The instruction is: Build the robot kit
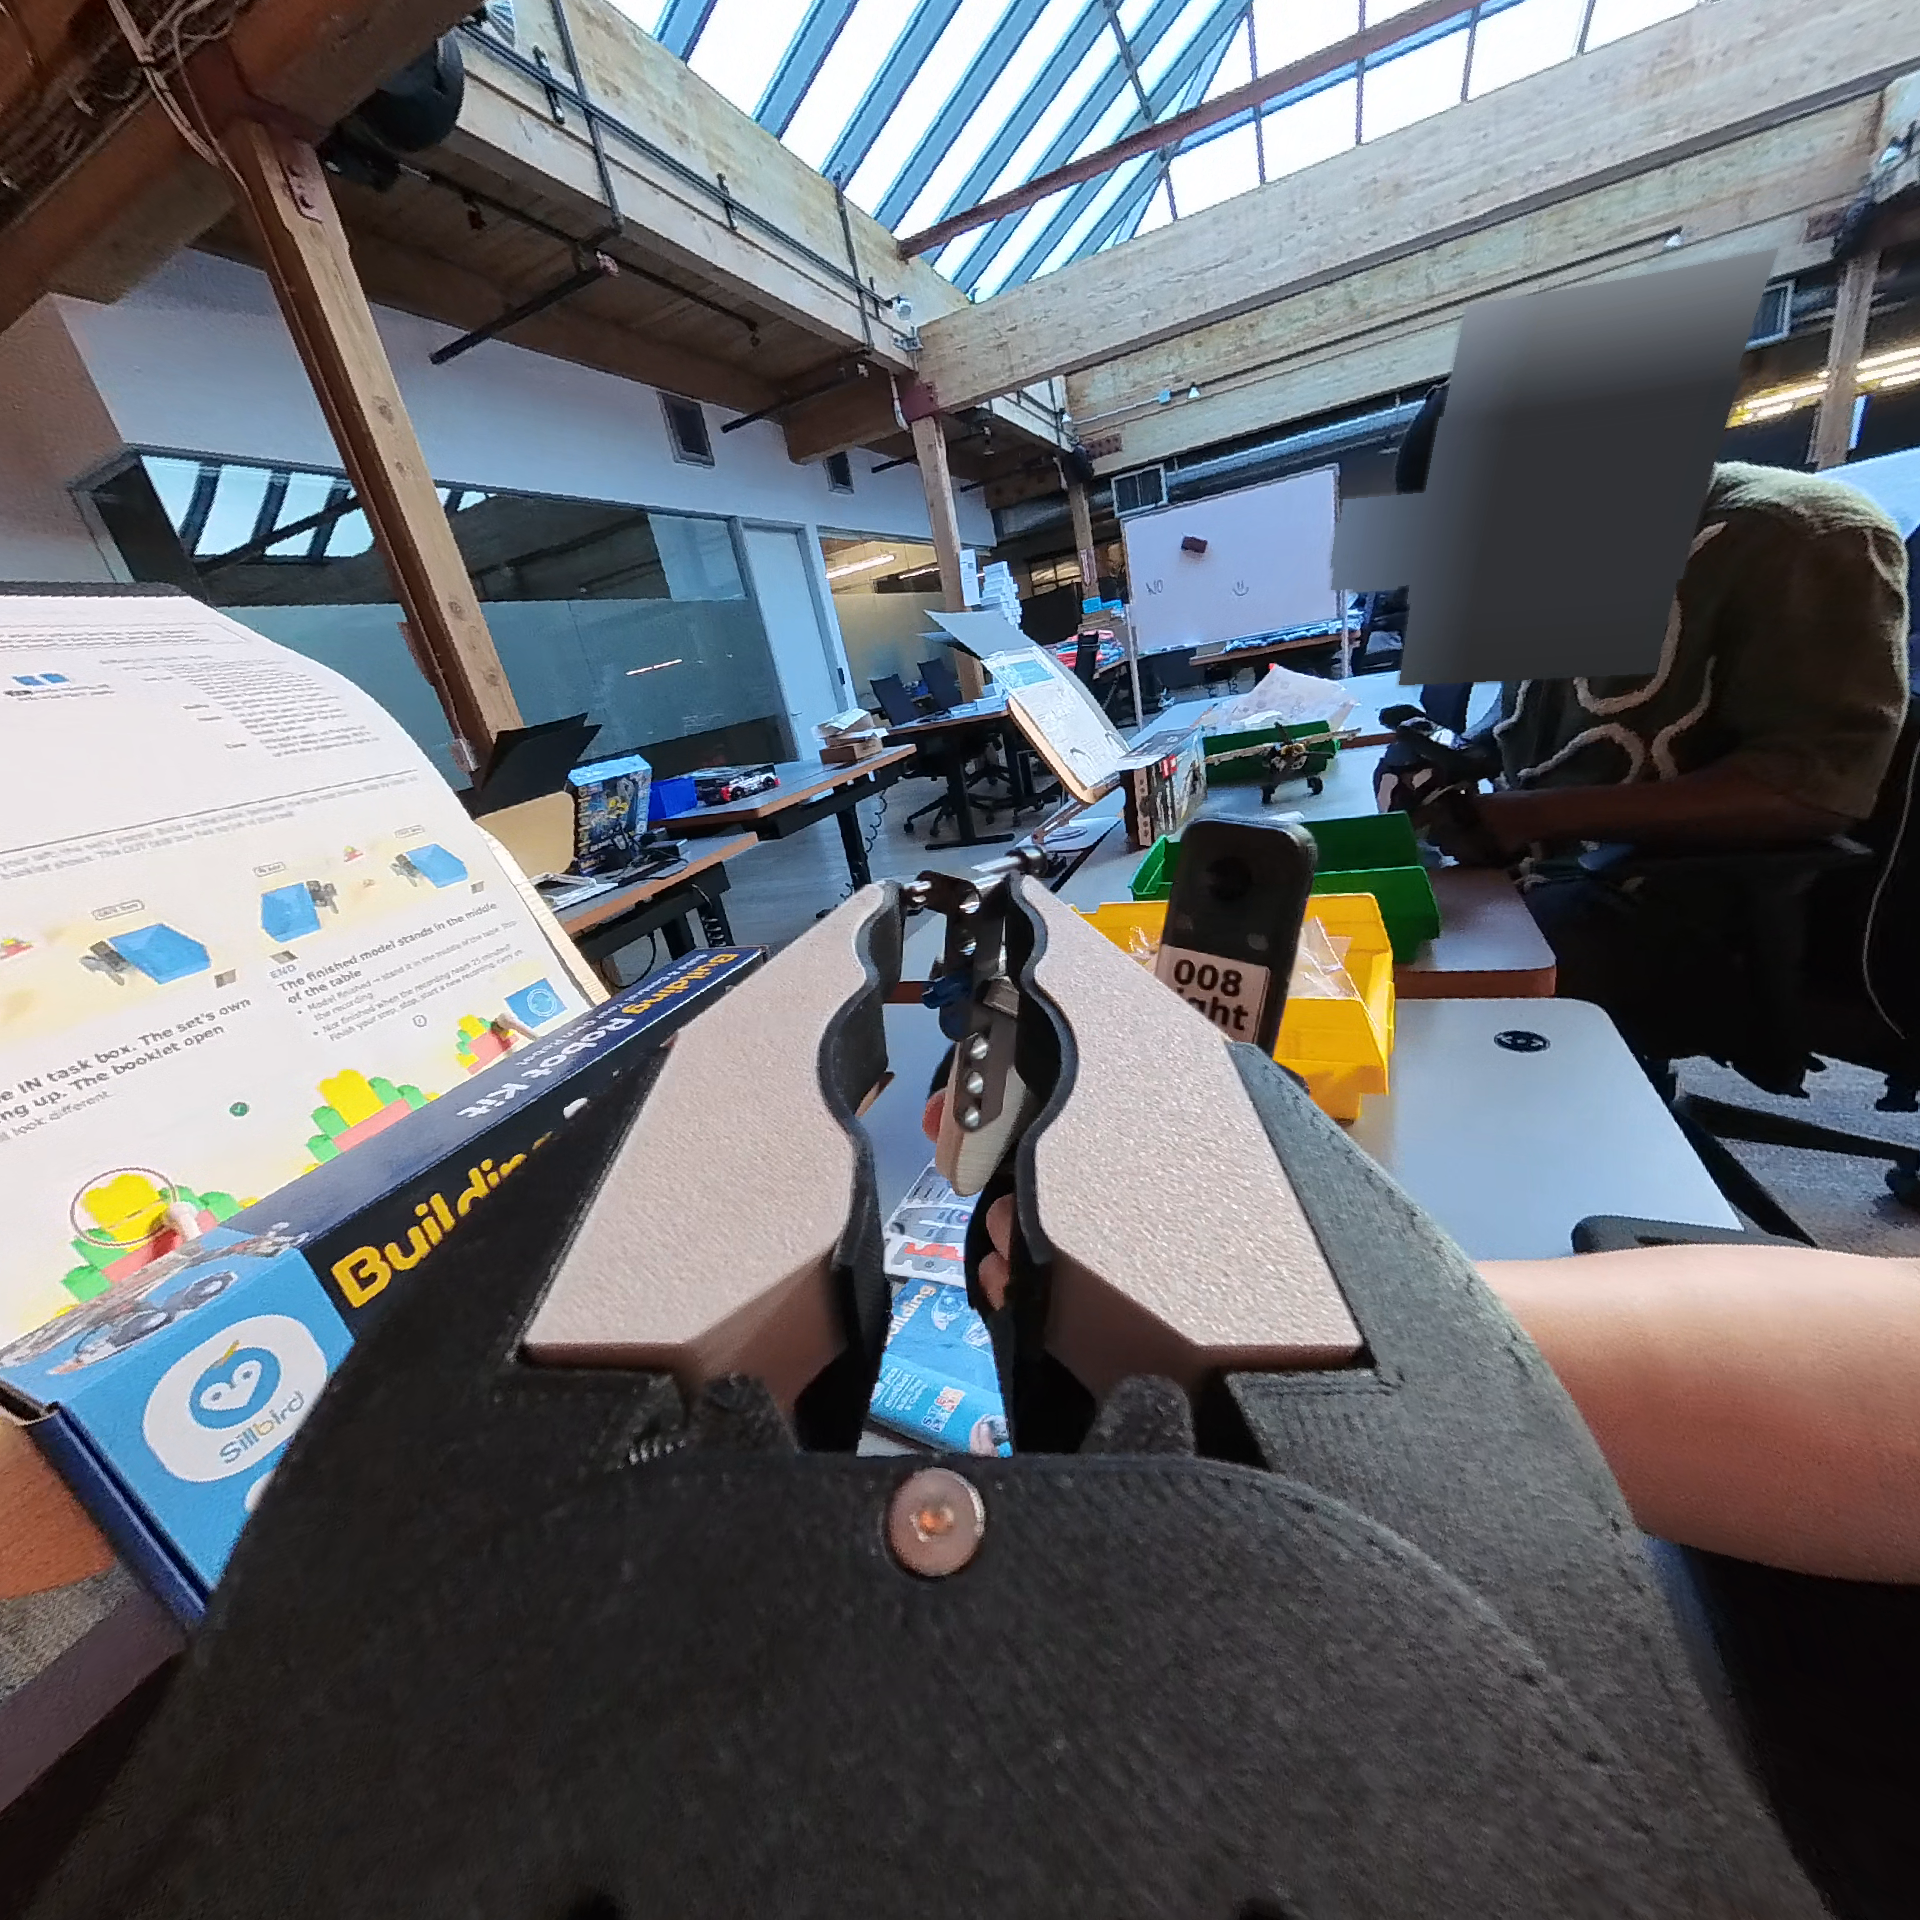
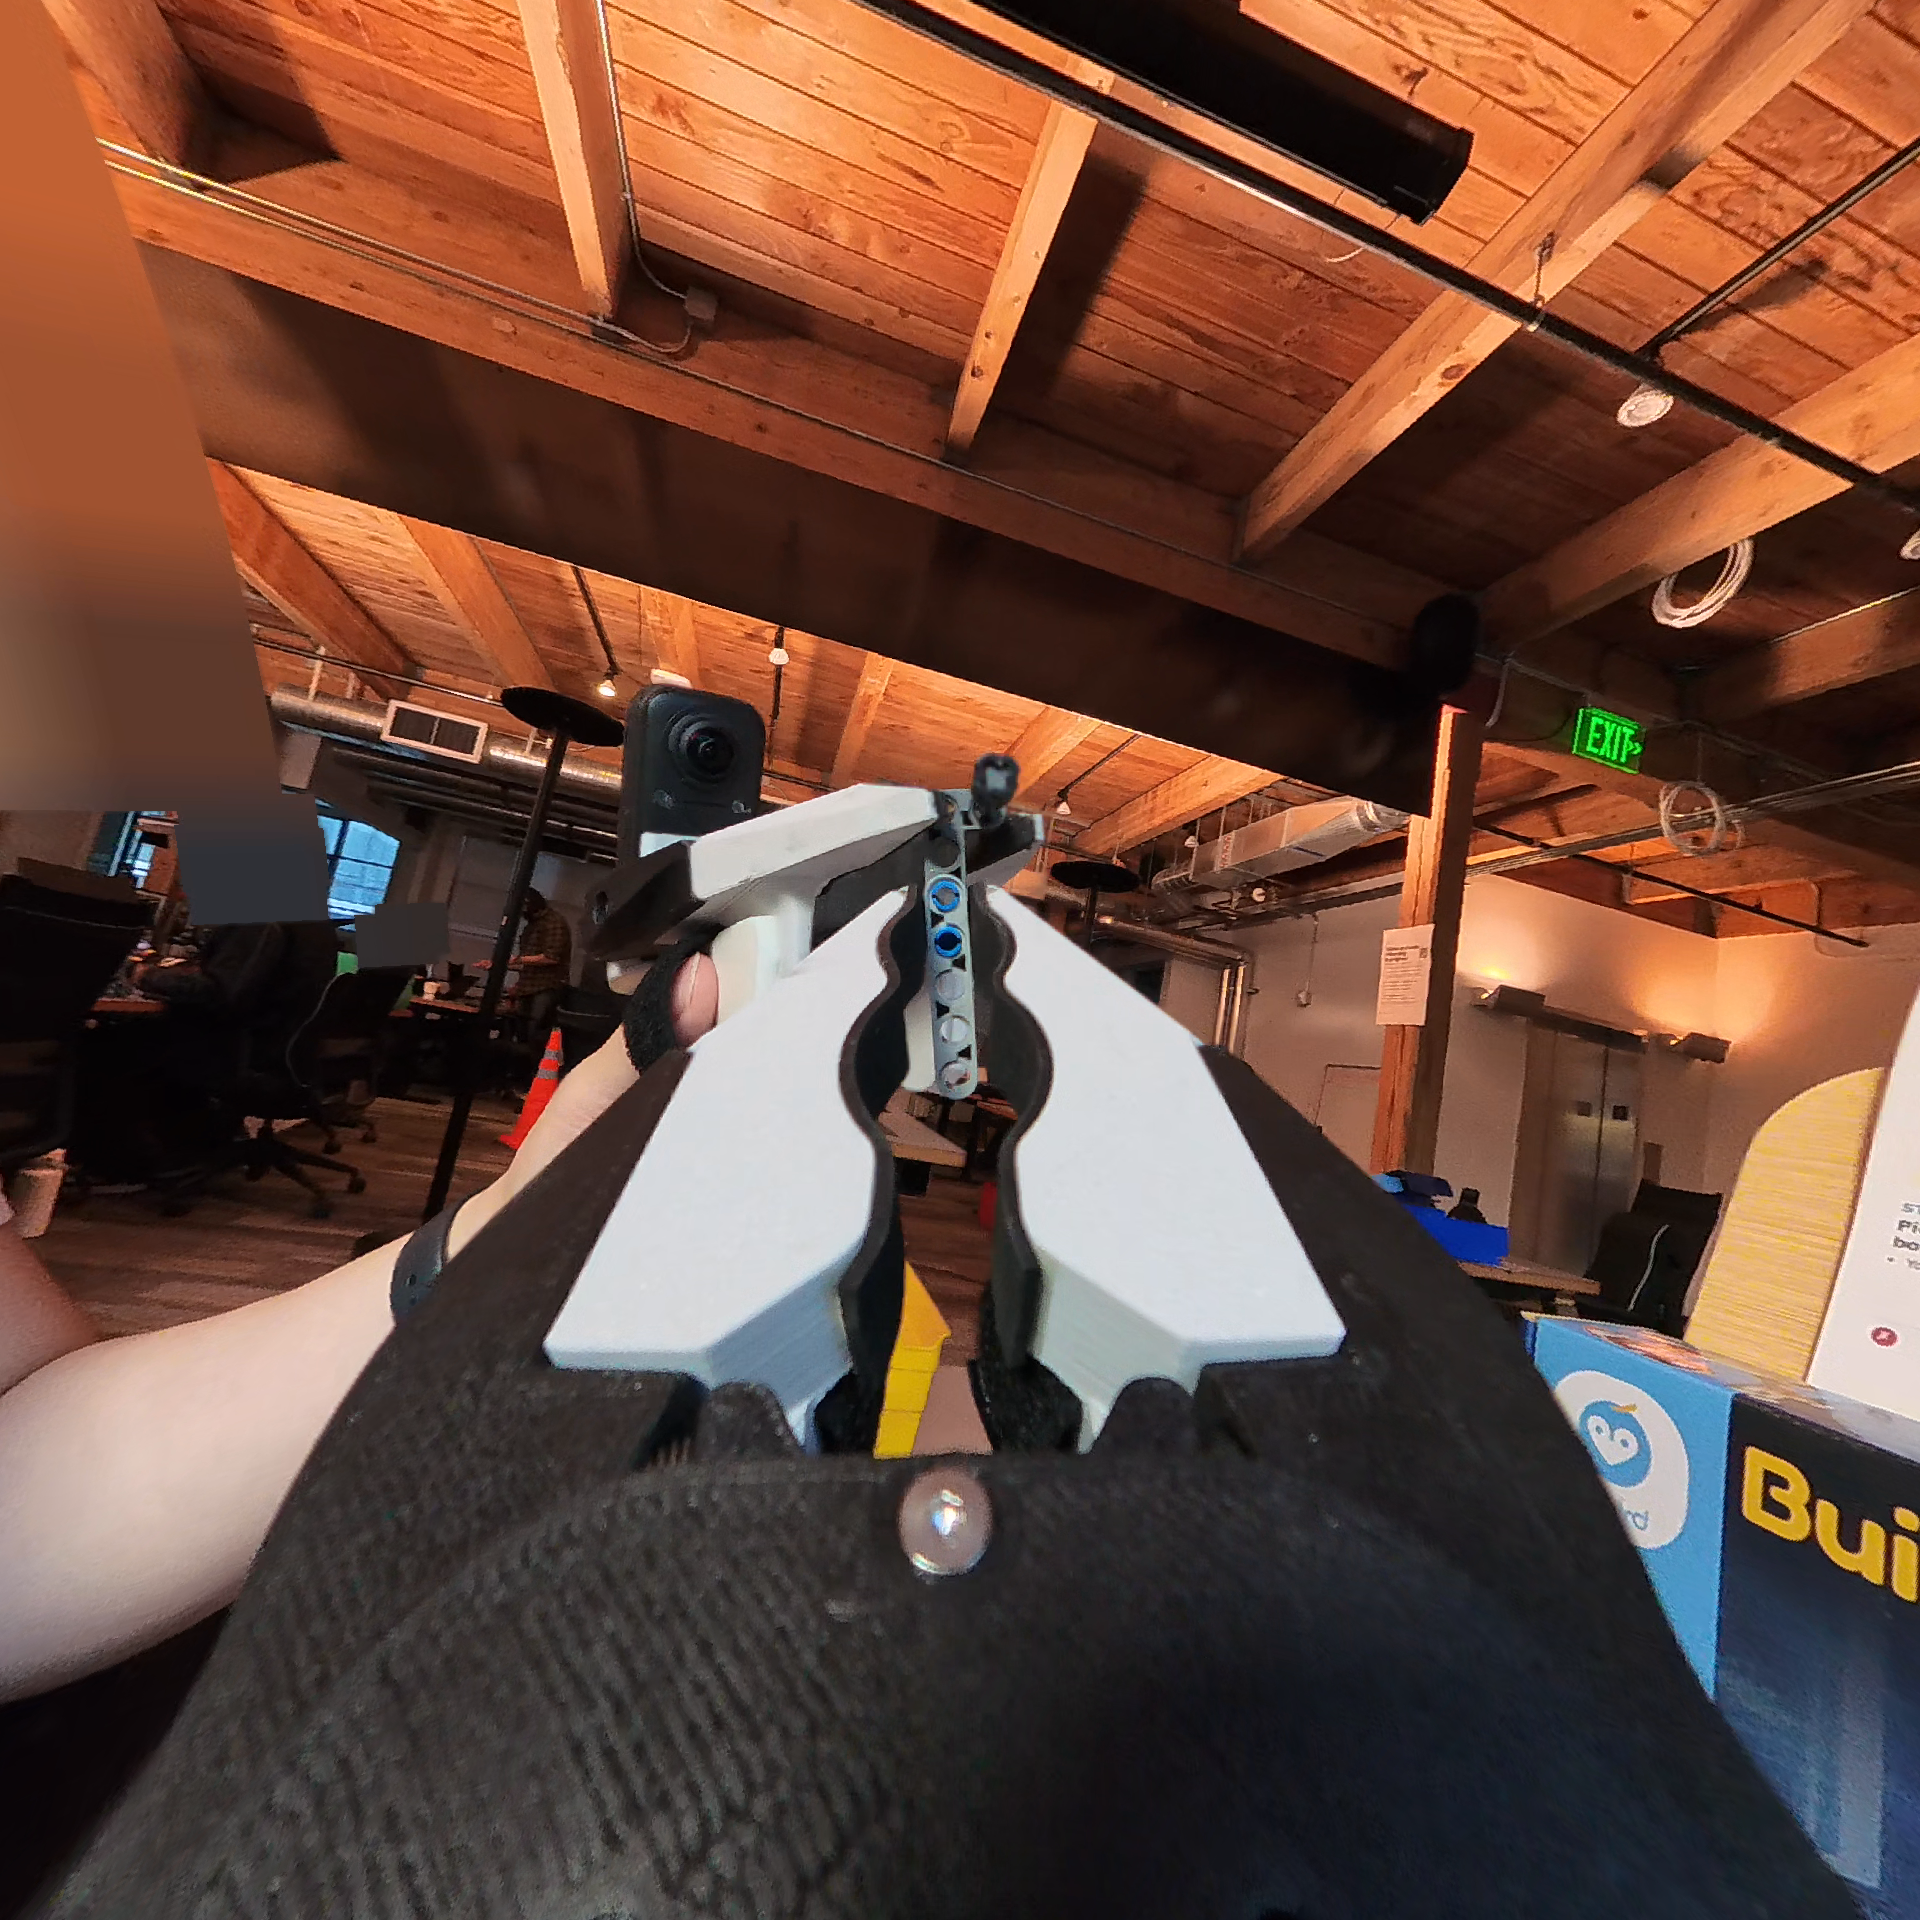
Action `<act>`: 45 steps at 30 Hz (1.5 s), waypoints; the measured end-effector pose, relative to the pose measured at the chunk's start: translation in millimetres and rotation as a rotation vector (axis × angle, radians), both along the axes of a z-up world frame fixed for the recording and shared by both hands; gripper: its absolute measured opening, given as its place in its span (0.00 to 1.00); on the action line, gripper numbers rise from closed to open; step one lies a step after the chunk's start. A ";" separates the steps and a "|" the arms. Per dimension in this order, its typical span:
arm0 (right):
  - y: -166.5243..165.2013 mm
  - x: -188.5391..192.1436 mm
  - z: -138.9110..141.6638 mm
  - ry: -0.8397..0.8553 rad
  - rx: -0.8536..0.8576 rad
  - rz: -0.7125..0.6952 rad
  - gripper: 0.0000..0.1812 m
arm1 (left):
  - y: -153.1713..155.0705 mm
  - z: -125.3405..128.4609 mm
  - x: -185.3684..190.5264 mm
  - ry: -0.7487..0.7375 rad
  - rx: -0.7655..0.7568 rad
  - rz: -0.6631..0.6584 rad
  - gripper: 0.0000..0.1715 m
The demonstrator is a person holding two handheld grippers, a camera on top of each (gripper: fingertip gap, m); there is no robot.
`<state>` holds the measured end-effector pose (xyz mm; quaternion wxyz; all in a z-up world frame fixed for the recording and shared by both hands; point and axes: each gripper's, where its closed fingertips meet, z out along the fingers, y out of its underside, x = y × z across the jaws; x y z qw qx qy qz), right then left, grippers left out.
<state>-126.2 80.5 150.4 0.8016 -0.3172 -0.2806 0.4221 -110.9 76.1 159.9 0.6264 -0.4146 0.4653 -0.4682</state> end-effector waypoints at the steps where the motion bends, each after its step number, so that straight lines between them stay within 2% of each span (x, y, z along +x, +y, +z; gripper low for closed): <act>1: 0.6 1.3 0.2 -0.004 -0.004 0.002 0.04 | -0.1 0.5 -0.4 -0.003 -0.002 -0.003 0.09; 4: 5.4 7.3 -1.4 -0.051 -0.022 -0.014 0.10 | 4.4 3.3 -5.6 -0.024 -0.027 -0.005 0.09; 10: 10.6 31.2 2.5 -0.228 -0.042 -0.185 0.09 | 18.0 -2.3 -15.5 -0.004 -0.058 -0.008 0.09; 15: 10.9 25.2 2.6 -0.404 -0.062 -0.310 0.10 | 18.7 -5.7 -13.1 0.007 -0.058 -0.012 0.09; 17: 10.5 20.8 -0.5 -0.462 -0.056 -0.340 0.07 | 17.6 -7.6 -11.0 0.023 -0.041 -0.002 0.09; 21: 5.3 18.5 3.6 -0.449 -0.040 -0.329 0.03 | 15.1 -8.4 -9.9 0.036 -0.027 0.002 0.09; 28: 4.2 19.0 0.0 -0.485 -0.056 -0.321 0.03 | 12.8 -11.0 -9.0 0.074 0.005 0.024 0.09; 45: 7.3 22.0 -14.4 -0.557 -0.118 -0.294 0.03 | 14.6 -16.0 -3.0 0.074 -0.103 -0.029 0.09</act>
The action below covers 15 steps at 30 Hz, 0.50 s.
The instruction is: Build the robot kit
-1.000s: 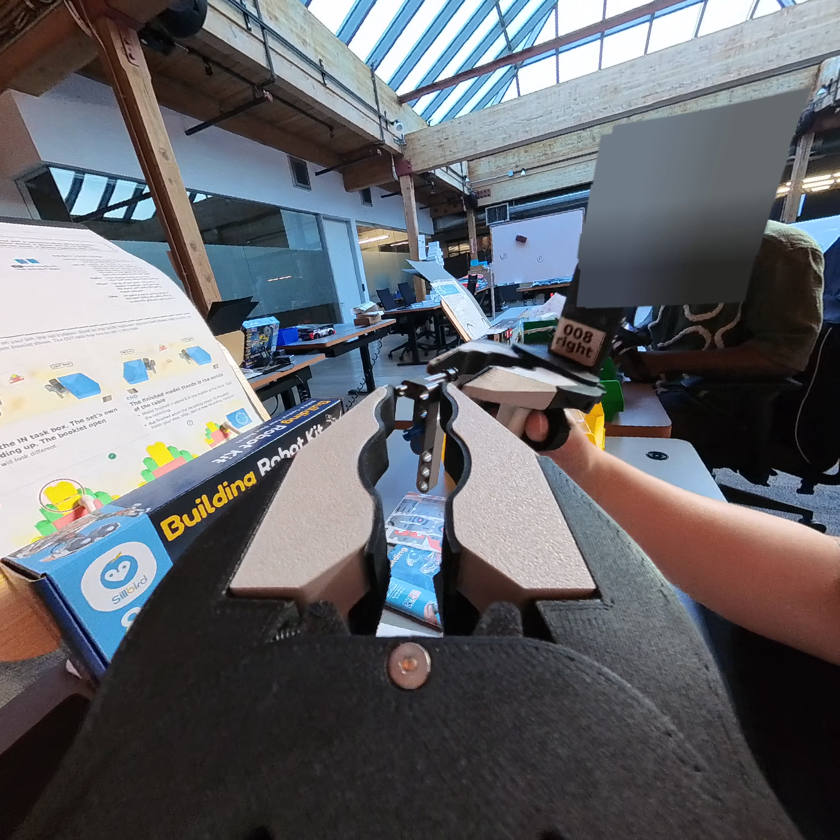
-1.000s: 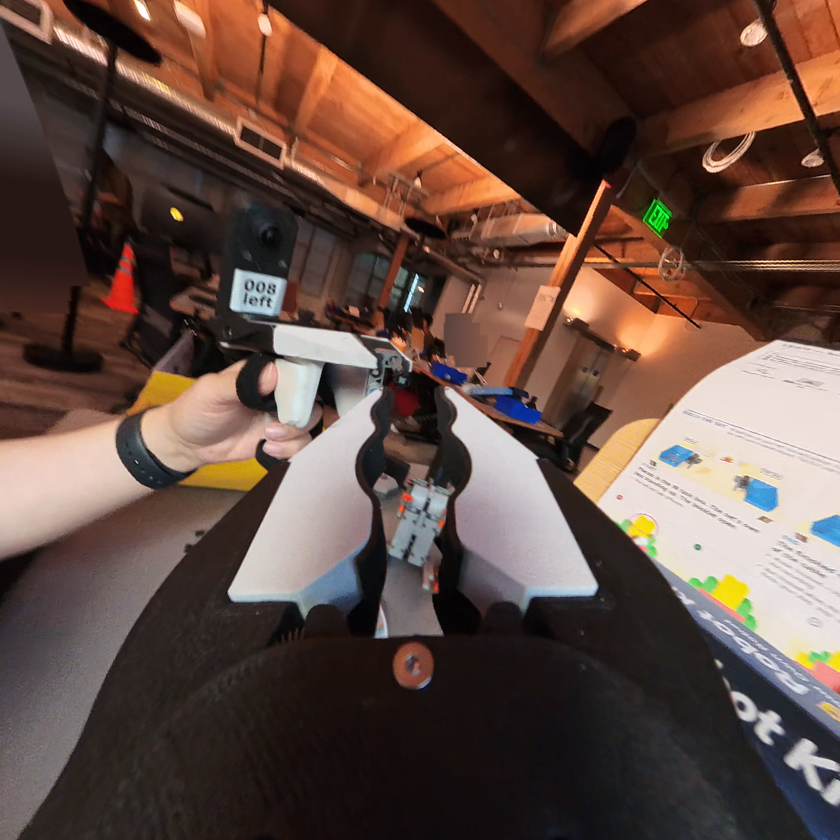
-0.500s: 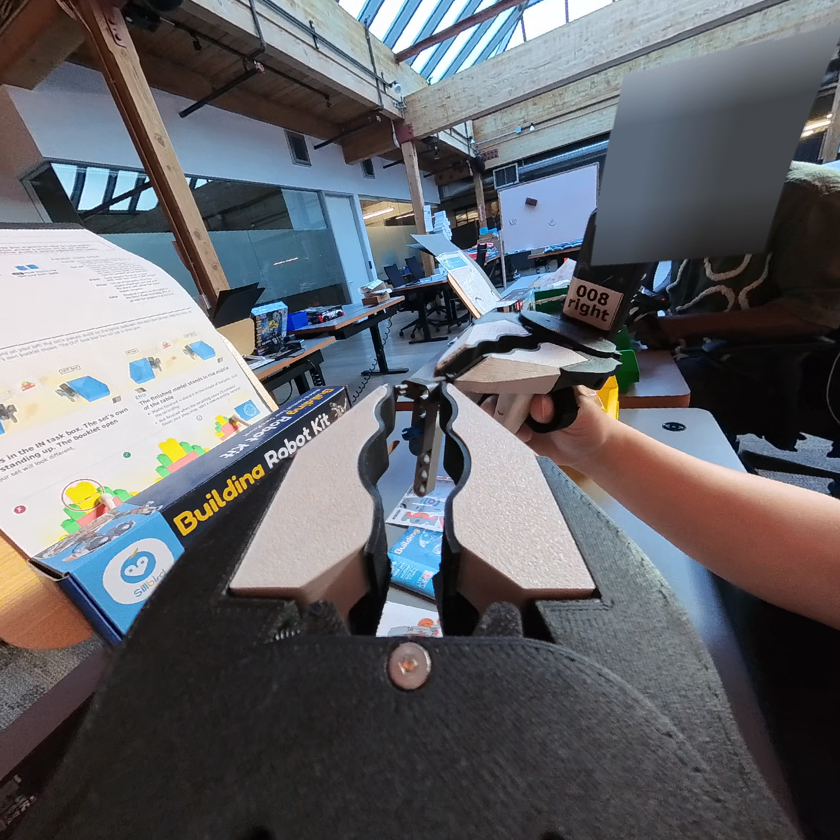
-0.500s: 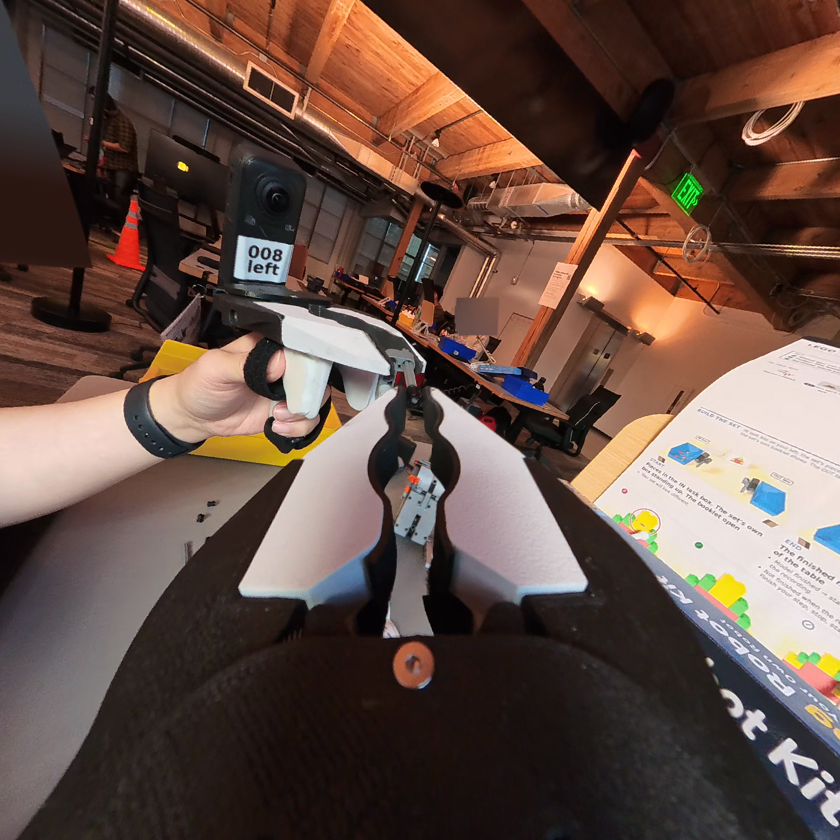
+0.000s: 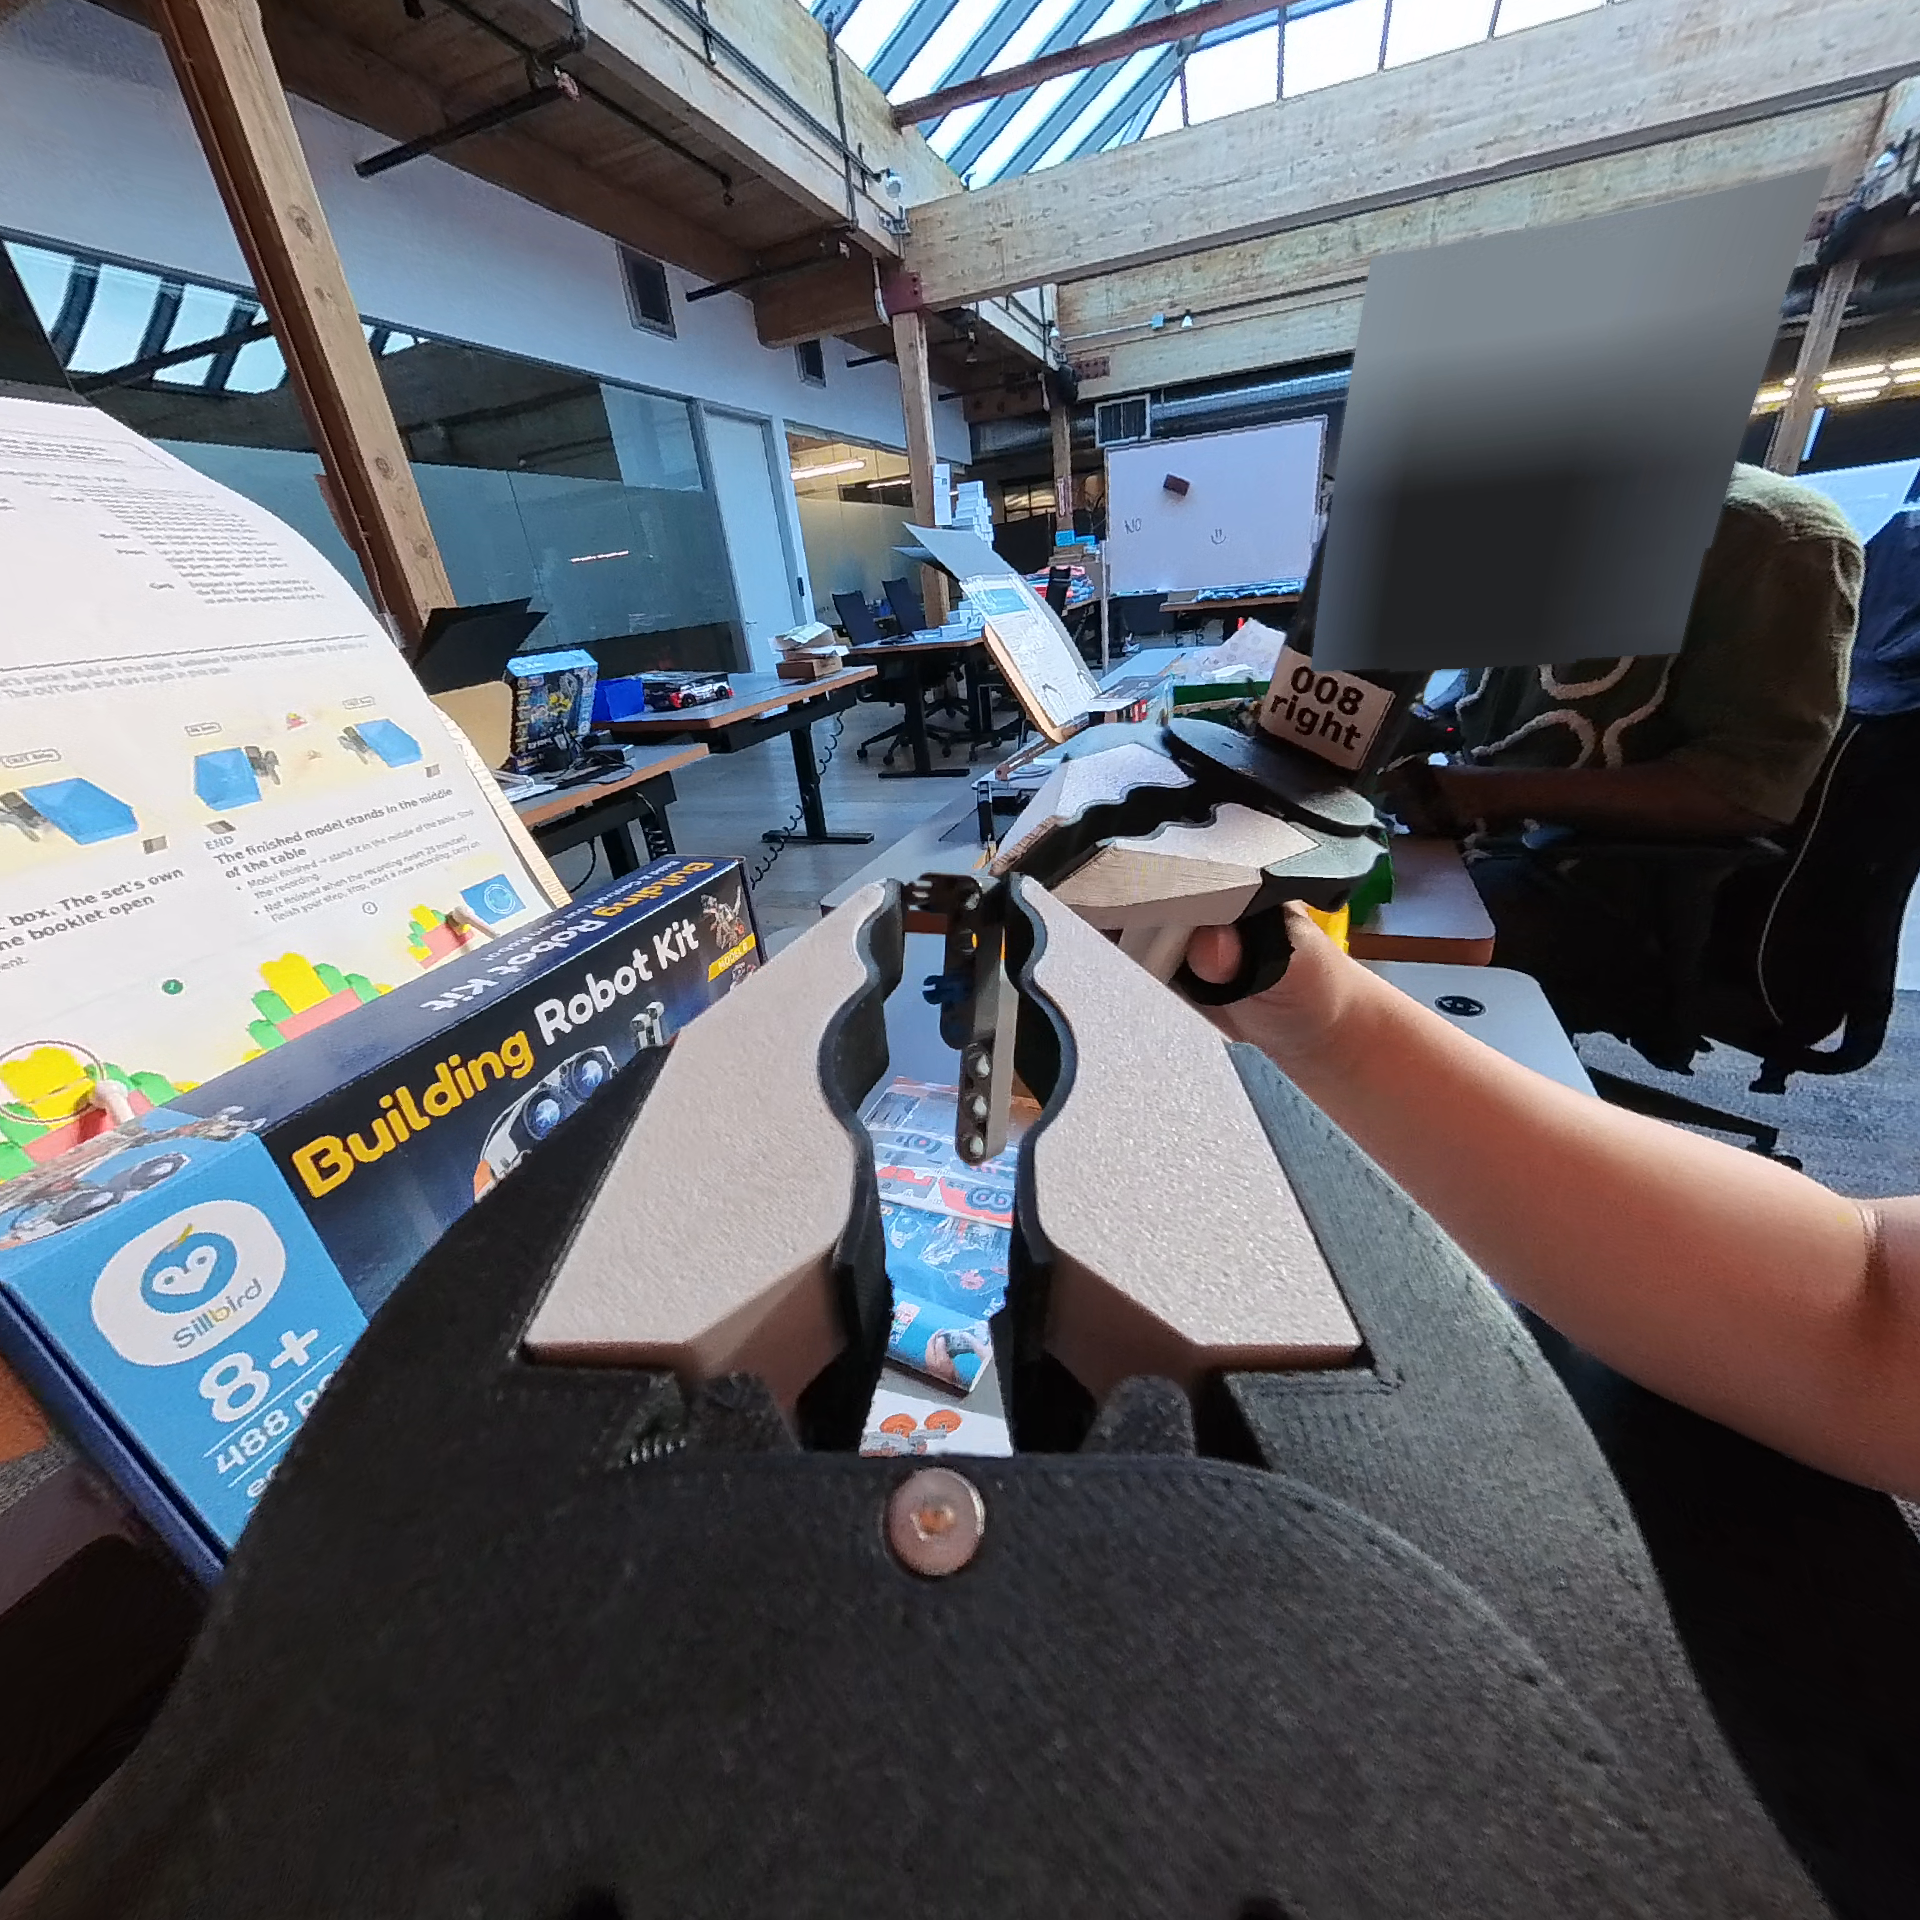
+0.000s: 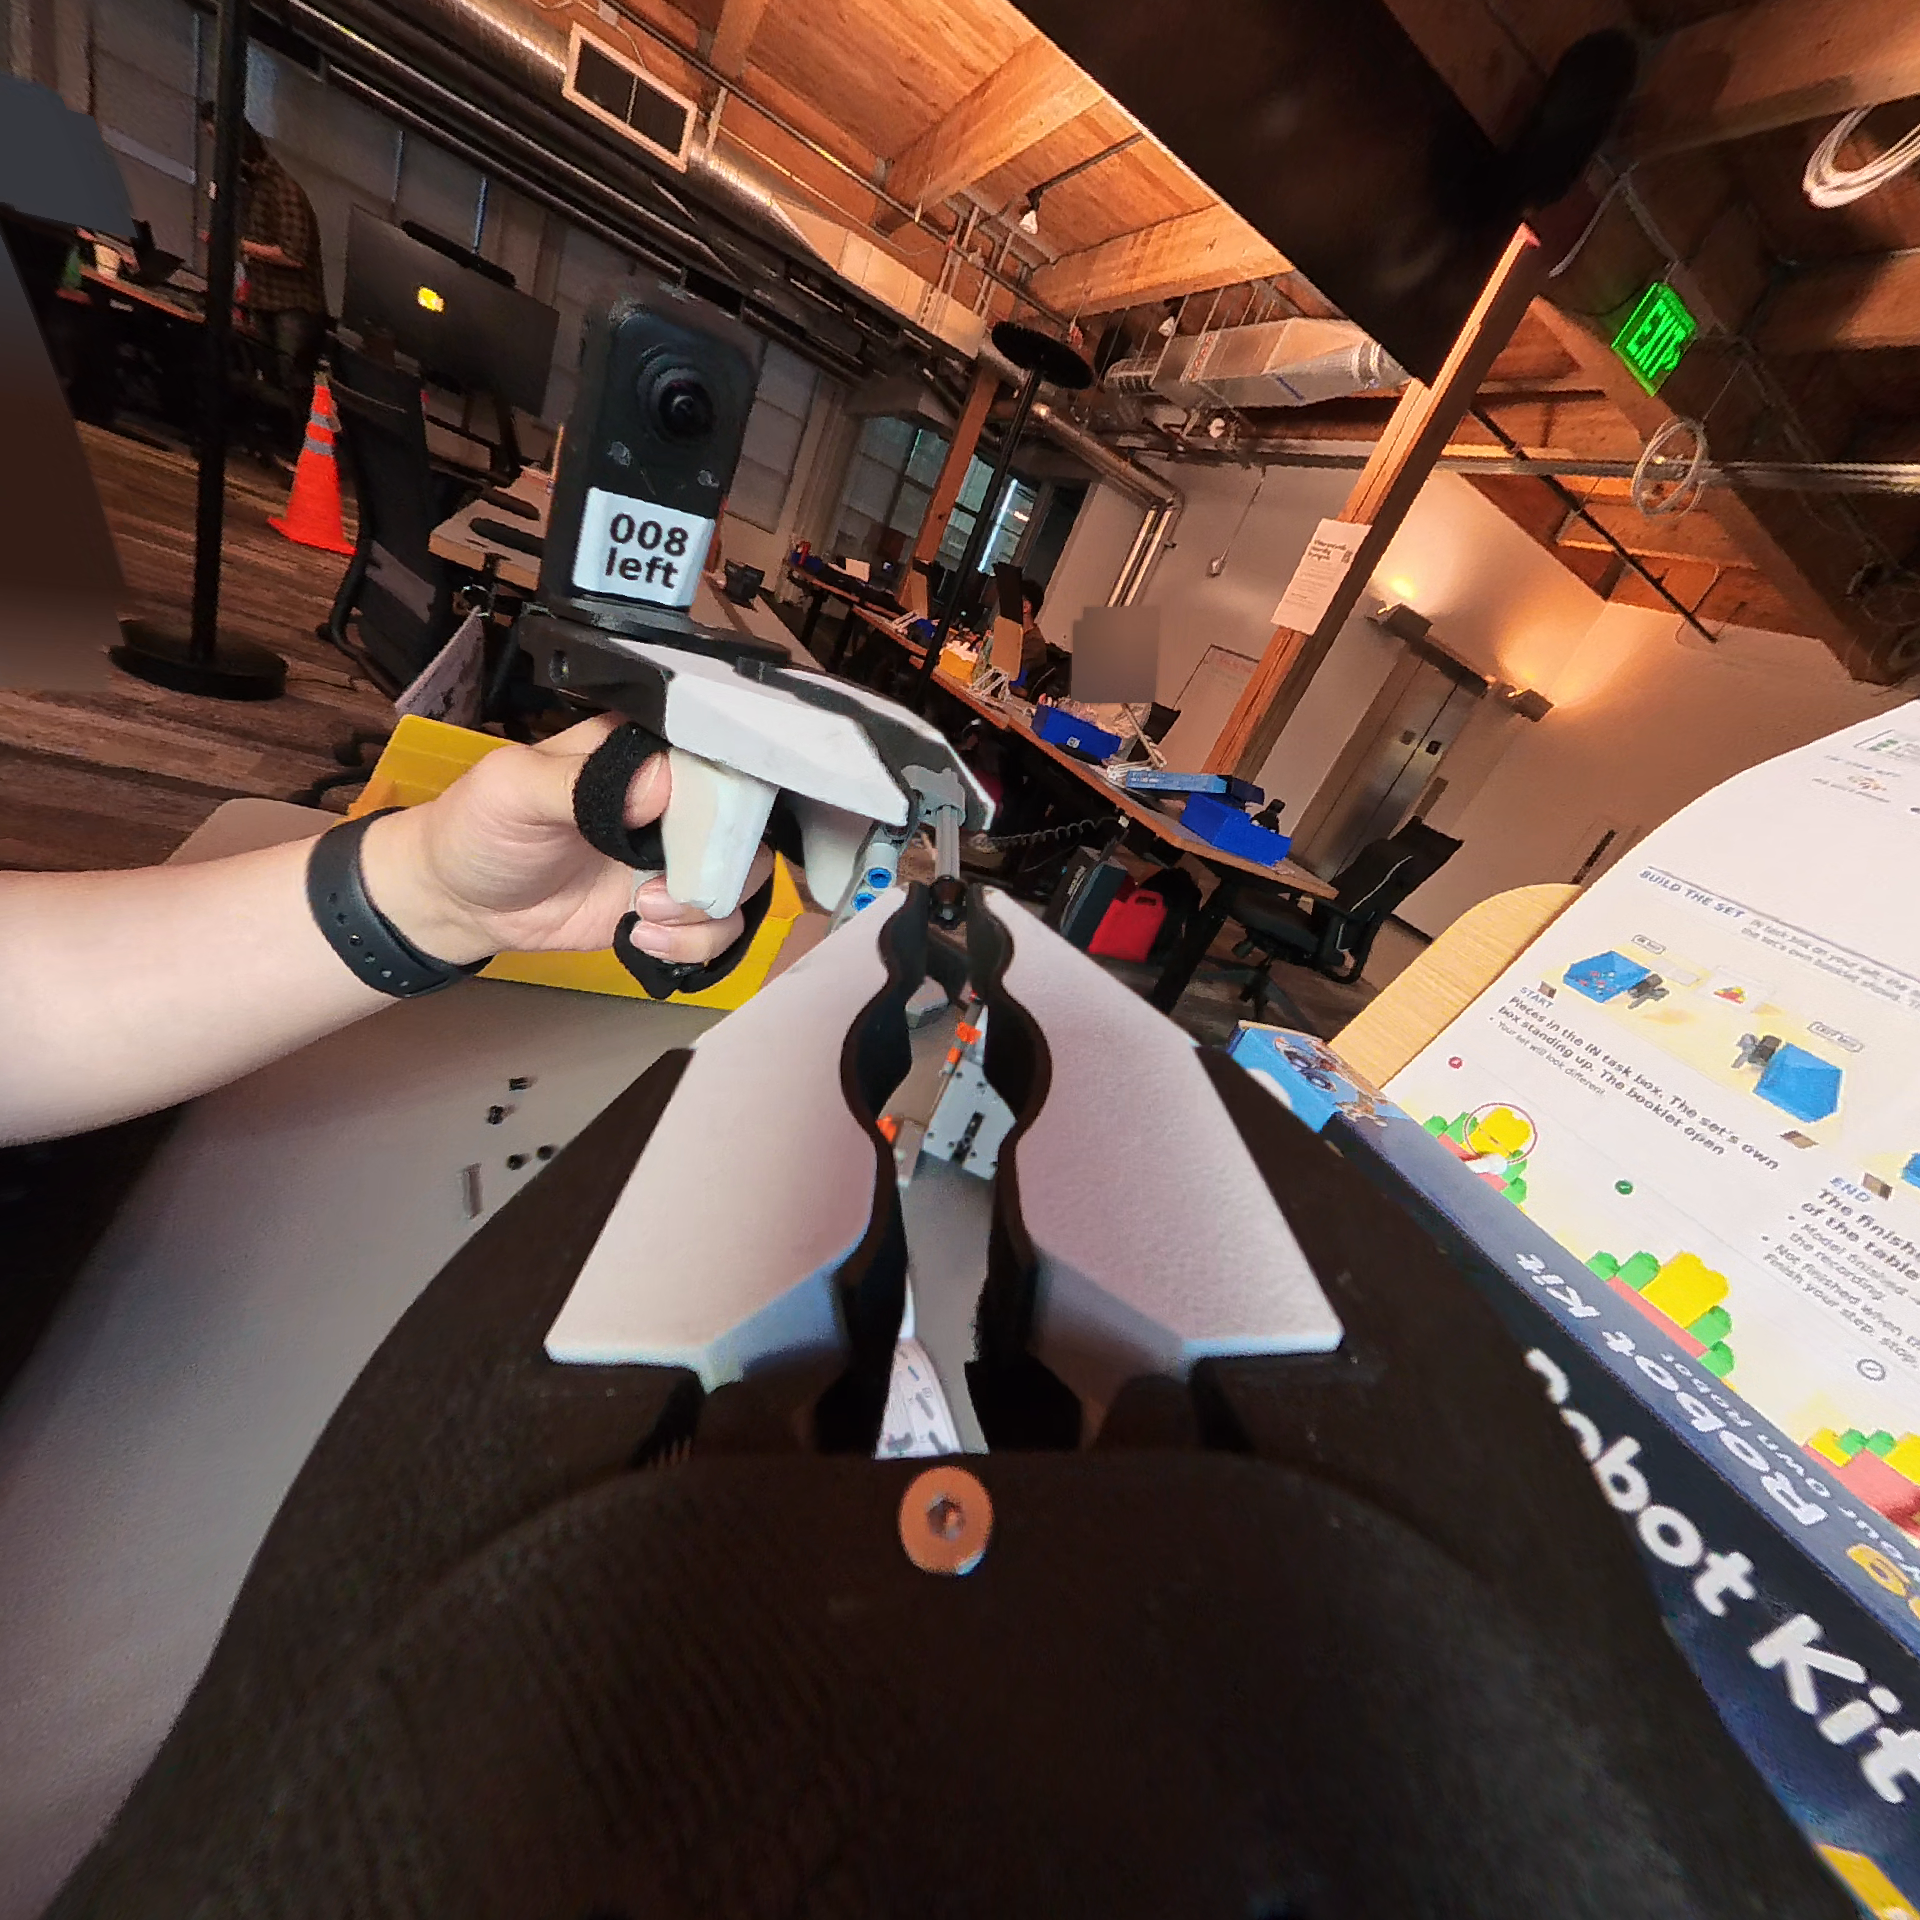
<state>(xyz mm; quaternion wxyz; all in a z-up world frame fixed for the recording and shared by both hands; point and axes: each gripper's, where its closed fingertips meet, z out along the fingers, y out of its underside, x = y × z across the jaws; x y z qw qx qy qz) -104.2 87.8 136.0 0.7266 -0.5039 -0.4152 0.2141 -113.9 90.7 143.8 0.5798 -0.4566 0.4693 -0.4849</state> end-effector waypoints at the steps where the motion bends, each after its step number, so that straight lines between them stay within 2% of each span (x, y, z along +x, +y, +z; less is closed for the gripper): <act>1: 0.6 0.1 -1.0 0.003 -0.013 0.006 0.03 | 0.1 -0.3 0.4 0.002 0.001 0.002 0.09; 9: 4.6 -0.7 -6.1 -0.015 -0.044 -0.003 0.03 | 3.2 -1.9 1.0 0.003 -0.022 0.006 0.09; 15: -9.2 1.7 6.8 0.050 -0.060 0.079 0.03 | -12.3 7.0 0.4 -0.031 -0.063 -0.092 0.11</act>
